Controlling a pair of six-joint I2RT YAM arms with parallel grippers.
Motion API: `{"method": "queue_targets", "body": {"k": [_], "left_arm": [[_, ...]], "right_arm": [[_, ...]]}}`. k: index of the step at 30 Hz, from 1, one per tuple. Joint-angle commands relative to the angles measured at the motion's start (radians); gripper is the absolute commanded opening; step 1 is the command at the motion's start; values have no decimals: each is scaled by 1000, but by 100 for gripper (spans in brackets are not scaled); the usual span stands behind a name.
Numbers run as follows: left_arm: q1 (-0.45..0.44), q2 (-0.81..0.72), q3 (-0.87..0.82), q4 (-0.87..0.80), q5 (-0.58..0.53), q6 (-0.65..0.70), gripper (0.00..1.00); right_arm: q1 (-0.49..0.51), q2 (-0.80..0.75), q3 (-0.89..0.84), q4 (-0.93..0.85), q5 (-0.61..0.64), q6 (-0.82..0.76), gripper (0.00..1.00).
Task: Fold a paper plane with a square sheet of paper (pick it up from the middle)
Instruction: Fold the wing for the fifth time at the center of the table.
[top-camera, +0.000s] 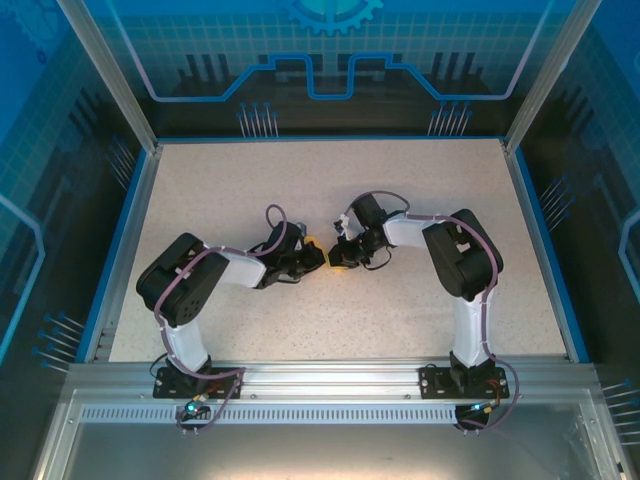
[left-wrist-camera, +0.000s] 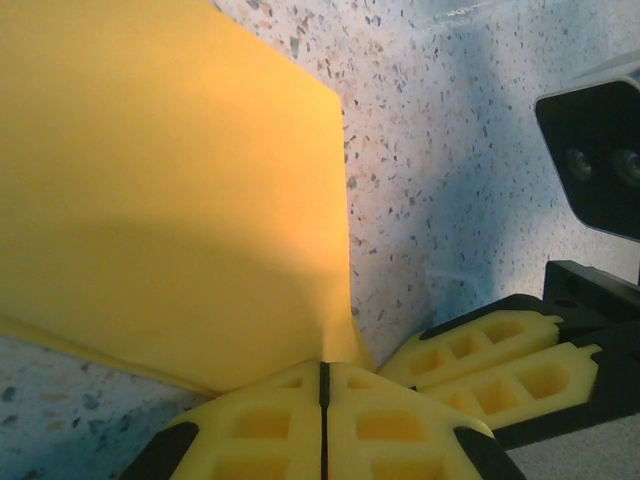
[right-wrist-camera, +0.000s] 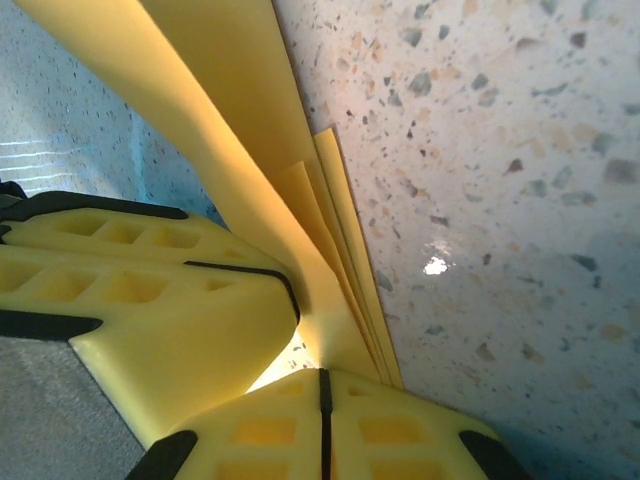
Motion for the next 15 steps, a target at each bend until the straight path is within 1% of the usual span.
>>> {"method": "queue_targets", "body": {"k": [1,4,7,15], "left_arm": [[4,4,17,-88,-124,-1,9],[10,-5,29,-120,-149,15,9],[22,-6,43,-137,-147,38,9],[96,-3,65,-165,-98,124,9]], "right_arm": [[-13,63,-40,-103,113,-10,9],[-14,63,-45,-115,127,-22,8],[-13,66,-55,-121,134,-31,8],[-13,72,-71,-114,131,-34,8]]}}
